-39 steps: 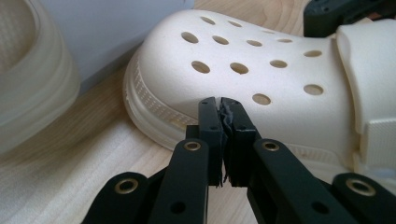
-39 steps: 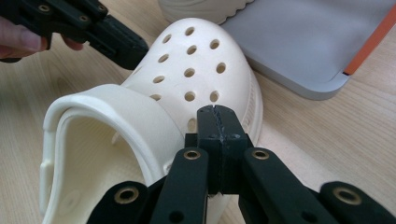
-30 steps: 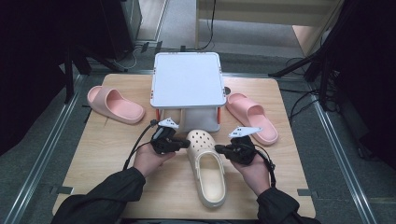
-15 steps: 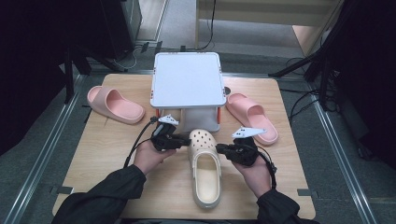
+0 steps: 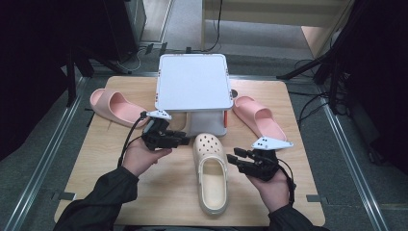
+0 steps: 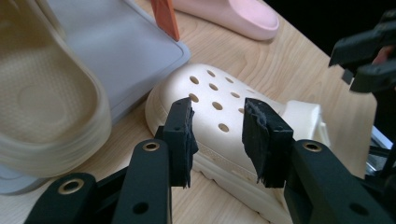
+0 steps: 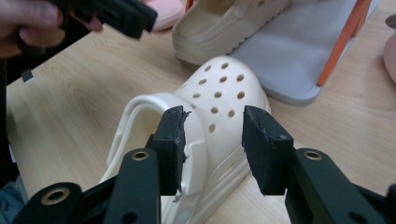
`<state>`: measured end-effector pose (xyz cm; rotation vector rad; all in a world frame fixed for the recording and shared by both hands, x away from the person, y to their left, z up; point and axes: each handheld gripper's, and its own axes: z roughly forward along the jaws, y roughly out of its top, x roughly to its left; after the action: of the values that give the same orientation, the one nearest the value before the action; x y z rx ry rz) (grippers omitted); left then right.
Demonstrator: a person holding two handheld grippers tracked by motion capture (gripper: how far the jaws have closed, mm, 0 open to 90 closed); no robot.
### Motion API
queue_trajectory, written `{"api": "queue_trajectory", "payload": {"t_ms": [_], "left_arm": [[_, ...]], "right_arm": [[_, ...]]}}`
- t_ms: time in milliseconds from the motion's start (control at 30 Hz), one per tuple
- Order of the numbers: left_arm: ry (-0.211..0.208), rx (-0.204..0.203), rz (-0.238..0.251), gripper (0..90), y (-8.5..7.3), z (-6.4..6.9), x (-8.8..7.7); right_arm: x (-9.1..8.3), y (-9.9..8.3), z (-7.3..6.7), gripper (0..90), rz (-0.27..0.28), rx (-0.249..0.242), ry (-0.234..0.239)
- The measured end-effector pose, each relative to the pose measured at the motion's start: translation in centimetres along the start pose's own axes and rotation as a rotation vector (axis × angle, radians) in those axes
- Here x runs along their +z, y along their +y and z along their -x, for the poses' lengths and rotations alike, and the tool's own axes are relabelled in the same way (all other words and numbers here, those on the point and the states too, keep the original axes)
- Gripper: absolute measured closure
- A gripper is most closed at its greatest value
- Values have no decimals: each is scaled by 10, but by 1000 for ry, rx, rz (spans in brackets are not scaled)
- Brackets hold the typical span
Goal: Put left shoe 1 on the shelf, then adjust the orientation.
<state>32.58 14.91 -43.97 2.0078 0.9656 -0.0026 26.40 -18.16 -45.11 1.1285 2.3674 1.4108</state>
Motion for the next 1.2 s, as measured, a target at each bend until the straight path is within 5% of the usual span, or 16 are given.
{"api": "queue_trajectory", "payload": {"t_ms": [233,467,667,1200], "left_arm": [[-51,-16,14,640,12,-3,-21],[-1,21,14,687,22,-4,-36],[-14,30,21,729,29,-9,-41],[11,45,35,817,62,-30,-58]], "right_arm": [[-1,-12,-12,543,-38,8,-10],[2,-24,-17,532,-73,42,-8],[9,-32,-24,507,-111,15,-64],[30,-35,-21,512,-151,46,-67]]}}
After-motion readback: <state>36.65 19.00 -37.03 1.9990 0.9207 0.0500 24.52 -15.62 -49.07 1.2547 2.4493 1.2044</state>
